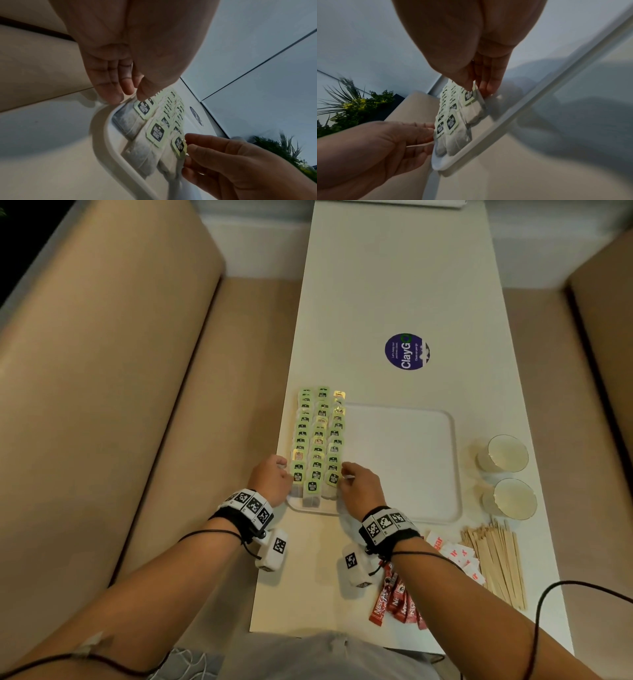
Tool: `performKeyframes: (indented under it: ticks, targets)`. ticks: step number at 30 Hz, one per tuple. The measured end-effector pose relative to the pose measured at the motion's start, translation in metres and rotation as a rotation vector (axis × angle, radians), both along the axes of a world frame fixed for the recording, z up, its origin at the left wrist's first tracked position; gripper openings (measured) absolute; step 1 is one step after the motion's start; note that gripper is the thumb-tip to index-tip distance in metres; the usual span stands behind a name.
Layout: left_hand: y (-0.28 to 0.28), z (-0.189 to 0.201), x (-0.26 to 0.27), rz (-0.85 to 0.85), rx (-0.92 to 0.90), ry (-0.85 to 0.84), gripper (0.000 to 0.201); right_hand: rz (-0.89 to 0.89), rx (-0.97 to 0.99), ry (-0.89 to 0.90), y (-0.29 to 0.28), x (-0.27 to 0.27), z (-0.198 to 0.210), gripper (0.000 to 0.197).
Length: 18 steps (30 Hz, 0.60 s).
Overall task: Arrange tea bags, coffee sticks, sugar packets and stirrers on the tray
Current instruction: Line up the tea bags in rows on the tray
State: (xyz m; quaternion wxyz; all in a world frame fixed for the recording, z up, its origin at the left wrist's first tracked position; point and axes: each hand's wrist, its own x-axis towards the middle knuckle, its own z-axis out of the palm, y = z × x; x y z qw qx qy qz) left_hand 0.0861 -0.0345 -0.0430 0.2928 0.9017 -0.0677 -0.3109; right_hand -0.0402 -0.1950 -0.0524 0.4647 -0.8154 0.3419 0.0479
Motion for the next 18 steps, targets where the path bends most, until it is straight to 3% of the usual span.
performKeyframes:
  ticks: [4, 8, 12, 18]
  targets:
    - [-0.004, -0.006, 0.0, 0.021, -0.025, 0.021, 0.034, 0.007, 0.032, 0.007, 0.002, 0.003, 0.001, 0.025]
    - [-0.007, -0.006, 0.0, 0.045, -0.112, 0.011, 0.025, -0.05, 0.012, -0.001, -0.001, 0.003, 0.005, 0.032]
    - [-0.012, -0.003, 0.002, 0.081, -0.194, 0.052, 0.047, -0.004, 0.059, -0.075, 0.003, 0.007, 0.007, 0.026]
    - [-0.017, -0.002, 0.01, 0.12, -0.239, 0.082, 0.047, -0.024, 0.114, -0.106, 0.001, 0.014, 0.004, 0.03]
